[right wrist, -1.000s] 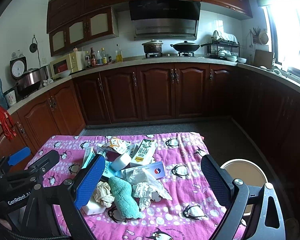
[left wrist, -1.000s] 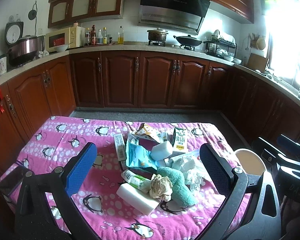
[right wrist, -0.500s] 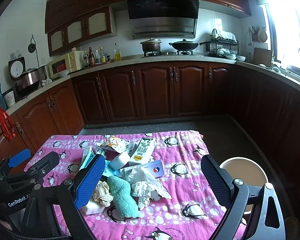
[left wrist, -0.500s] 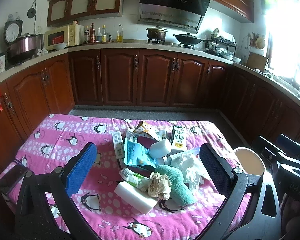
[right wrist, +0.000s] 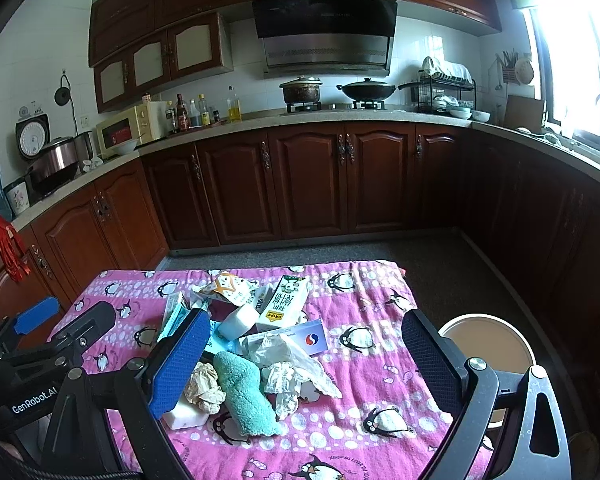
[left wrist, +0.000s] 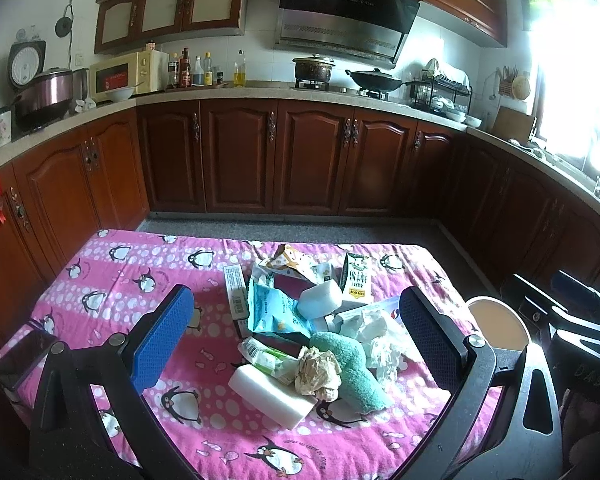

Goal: Collect trash

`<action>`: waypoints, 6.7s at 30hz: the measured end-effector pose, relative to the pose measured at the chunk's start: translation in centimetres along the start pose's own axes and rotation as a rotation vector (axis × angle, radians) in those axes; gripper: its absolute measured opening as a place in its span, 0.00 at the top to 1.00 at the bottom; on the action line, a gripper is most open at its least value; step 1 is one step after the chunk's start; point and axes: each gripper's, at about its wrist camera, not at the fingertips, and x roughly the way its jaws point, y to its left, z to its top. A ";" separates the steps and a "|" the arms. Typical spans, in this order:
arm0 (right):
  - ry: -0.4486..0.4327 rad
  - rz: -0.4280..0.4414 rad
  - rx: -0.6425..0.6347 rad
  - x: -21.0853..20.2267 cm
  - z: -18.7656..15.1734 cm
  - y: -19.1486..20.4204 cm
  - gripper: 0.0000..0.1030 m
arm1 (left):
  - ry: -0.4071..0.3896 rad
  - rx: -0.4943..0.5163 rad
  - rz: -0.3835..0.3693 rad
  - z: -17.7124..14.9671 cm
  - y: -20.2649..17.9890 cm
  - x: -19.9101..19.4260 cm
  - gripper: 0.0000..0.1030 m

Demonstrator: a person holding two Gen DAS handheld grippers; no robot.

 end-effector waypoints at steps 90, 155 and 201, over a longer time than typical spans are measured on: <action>0.408 0.341 -0.063 12.4 -5.4 3.1 0.37 | 0.569 -0.145 -0.093 -8.3 5.9 14.1 0.49; 0.444 -0.123 0.355 8.7 -8.8 -29.6 0.76 | 0.489 0.247 -0.482 -1.5 -25.8 17.7 0.66; 0.371 -0.017 0.317 8.4 -6.7 -21.7 0.45 | 0.429 0.236 -0.369 -2.9 -18.8 14.6 0.50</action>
